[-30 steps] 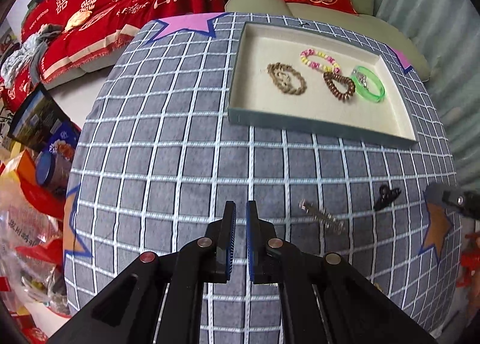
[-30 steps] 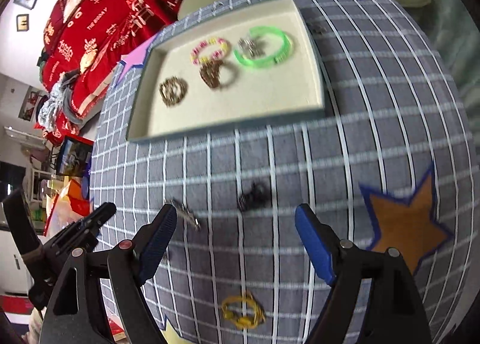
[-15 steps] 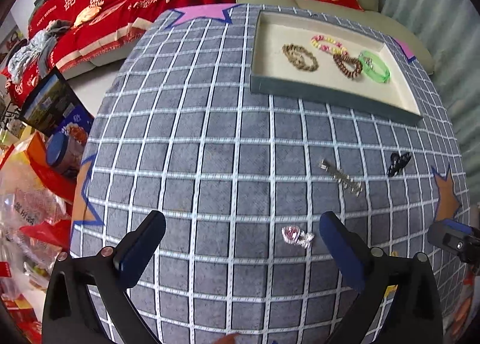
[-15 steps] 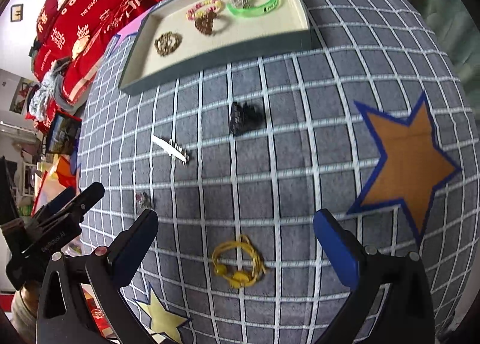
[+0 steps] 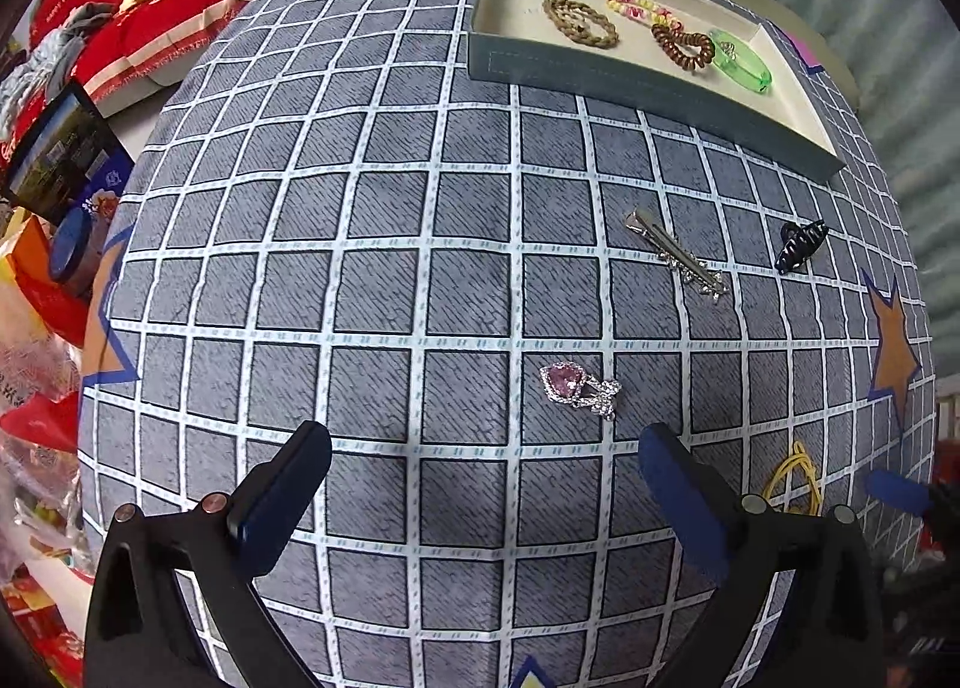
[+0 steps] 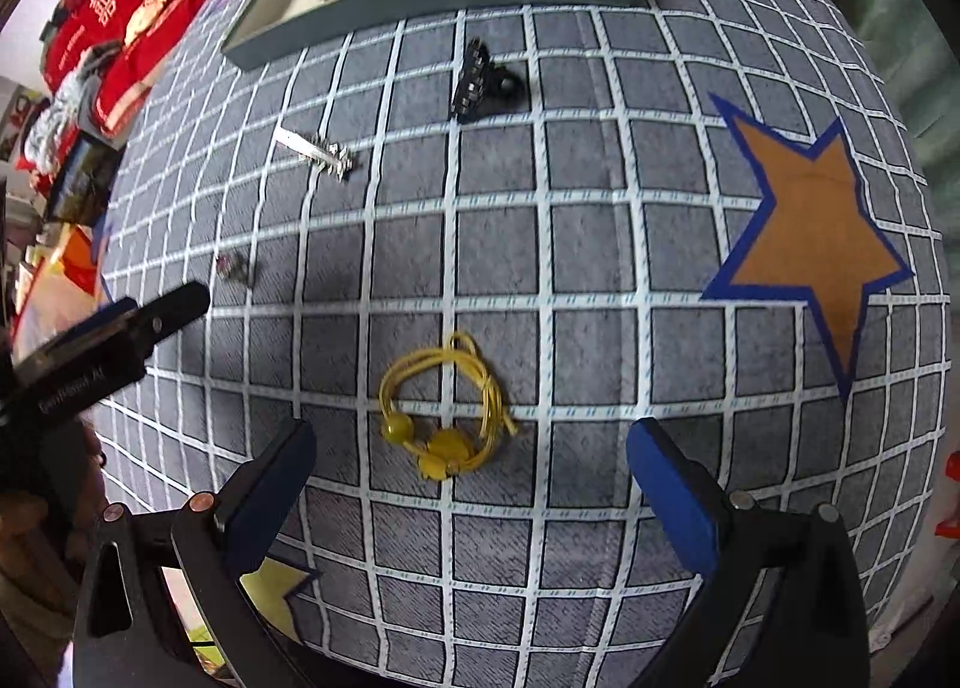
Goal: Organize jewelry
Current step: 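Move both open tools back over the heart ring and yellow hair tie, then grasp the pink heart ring with the left tool while the right tool grasps the yellow hair tie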
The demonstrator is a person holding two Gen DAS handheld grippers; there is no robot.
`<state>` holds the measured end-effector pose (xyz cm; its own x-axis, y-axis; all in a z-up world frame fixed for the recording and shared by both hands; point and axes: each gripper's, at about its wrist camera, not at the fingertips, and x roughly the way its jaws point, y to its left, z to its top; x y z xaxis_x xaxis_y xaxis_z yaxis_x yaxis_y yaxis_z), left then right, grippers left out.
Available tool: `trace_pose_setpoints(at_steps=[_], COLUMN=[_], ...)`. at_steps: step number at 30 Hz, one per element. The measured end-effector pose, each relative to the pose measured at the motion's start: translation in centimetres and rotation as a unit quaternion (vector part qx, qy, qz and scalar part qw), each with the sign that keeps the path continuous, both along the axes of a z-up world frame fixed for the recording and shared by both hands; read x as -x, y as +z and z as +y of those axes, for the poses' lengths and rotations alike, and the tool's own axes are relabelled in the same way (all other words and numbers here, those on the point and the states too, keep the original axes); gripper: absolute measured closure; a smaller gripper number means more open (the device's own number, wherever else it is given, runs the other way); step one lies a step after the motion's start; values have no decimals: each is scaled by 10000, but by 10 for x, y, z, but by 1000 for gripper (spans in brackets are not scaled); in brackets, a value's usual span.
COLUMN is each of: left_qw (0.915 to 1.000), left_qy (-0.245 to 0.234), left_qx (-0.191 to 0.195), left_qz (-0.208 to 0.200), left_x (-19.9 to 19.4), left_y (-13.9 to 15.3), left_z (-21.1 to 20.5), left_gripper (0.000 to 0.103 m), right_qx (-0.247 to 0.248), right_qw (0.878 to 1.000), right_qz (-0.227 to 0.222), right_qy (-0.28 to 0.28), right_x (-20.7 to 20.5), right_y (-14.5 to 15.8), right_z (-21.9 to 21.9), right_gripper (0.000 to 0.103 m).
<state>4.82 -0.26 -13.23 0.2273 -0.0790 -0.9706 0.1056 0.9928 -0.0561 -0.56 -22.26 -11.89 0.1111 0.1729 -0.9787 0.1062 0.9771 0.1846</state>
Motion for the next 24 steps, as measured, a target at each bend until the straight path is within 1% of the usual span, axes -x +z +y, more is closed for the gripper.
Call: trace_pose_setpoints(at_steps=[9,11,14,16,17,20,22,23,24], left_qw=[10000,9999,9998,9997,9997,9994,9993,9992,9992], left_qy=[-70,-142,-199,-221,-227,-307,-337,-342,-342], left_qx=[2,-16,-28,-57,-58,-162,-177,-187,-198], left_qz=[-69,-42,-12,10,21,9,-3,-9,-21], left_x=[-9,-11,-13,-14,-14,-18,-16,-16,-14], left_y=[-9,-12,-15,-16,-16,-18,-21,-22,-22], left_z=[-18,-24,-32,-34,-34,-34,-38,-39,-41], left_gripper=[0,4,4,4,10,11,11,12,12], right_qx=[311,340,379,476,518,622,744,812,882], right_qw=[9994,9993,9991,9987,9984,9978,9969,9964,9957], right_qz=[58,99,171,138,126,108,69,47,16], right_qy=[115,122,105,150,174,197,230,256,288], right_x=[3,3,3,4,5,7,10,11,11], right_y=[-16,-20,-26,-28,-28,-30,-31,-34,-36], right_z=[17,18,19,22,23,25,28,32,35], right_gripper=[0,0,0,0,0,1,4,7,12])
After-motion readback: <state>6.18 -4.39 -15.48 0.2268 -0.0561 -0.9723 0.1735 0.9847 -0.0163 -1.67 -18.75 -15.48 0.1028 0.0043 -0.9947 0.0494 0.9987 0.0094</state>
